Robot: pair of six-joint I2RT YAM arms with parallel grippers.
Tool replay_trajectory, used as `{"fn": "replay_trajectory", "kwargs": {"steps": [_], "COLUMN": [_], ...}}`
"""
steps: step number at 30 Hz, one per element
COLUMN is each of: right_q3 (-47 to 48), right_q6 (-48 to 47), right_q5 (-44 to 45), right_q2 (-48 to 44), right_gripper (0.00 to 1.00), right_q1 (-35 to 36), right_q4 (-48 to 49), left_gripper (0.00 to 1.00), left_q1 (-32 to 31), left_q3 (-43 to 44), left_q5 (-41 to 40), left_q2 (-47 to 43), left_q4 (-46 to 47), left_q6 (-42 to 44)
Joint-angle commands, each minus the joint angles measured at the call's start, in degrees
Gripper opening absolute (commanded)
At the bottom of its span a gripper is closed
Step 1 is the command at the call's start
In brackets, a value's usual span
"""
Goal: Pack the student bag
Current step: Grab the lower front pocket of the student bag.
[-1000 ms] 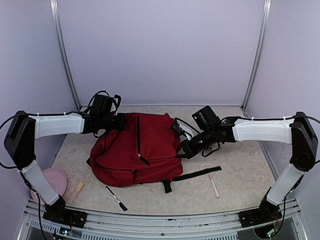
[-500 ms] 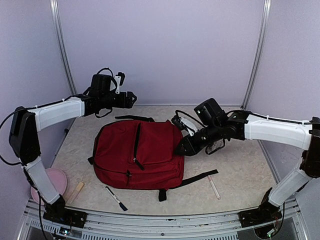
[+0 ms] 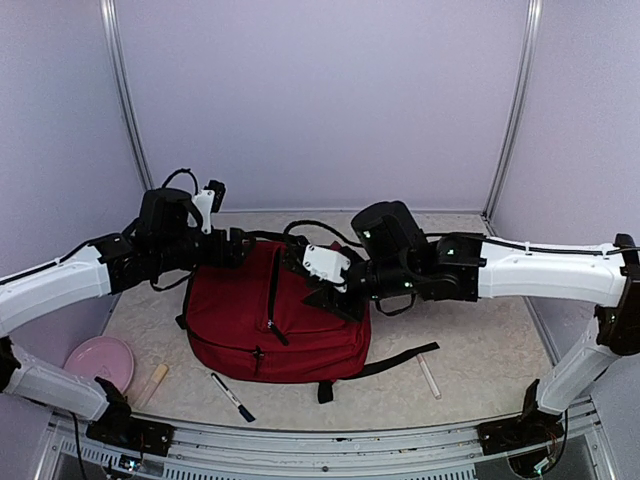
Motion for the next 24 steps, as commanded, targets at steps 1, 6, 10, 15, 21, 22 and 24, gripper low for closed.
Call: {"fn": "replay_trajectory", "kwargs": {"steps": [1, 6, 10, 15, 21, 22, 24], "right_q3": [-0.9, 3.8, 2.3, 0.7, 0.0, 0.2, 1.1], "right_q6": [-18.3, -5.1, 5.8, 12.1, 16.0, 16.4, 17.6], "right_q5": [-0.2, -6.7, -5.4, -1.6, -0.7, -0.7, 0.0], "right_q2": [3.7, 10.5, 14.4, 17.0, 19.3, 19.8, 21.3], "right_gripper": [0.34, 0.34, 0.35, 0.38, 0.31, 0.32, 0.32], "right_q1": [4.2, 4.4, 4.6, 5.5, 5.5, 5.5, 5.4], "right_q4": [12.6, 14.0, 16.0, 14.0, 10.8, 10.6, 9.7], "left_gripper": [0.88, 0.84, 0.79, 0.78, 0.79, 0.79, 0.79], "left_q1": [-2.8, -7.5, -8.6, -11.4, -15.1, -15.5, -16.1], "left_q3": [-10.8, -21.6, -28.9, -31.3, -31.2, -31.2, -31.2], "left_q5": [-3.7, -9.3, -9.2, -10.3, -12.4, -12.3, -12.3], "left_q2": [-8.0, -16.1, -20.3, -18.0, -13.7, -13.1, -12.0], "left_q4": [-3.8, -1.3, 4.6, 5.7, 7.5, 8.0, 8.8], "left_q6": [-10.9, -16.0, -21.4, -24.5, -23.9, -23.6, -23.3]}}
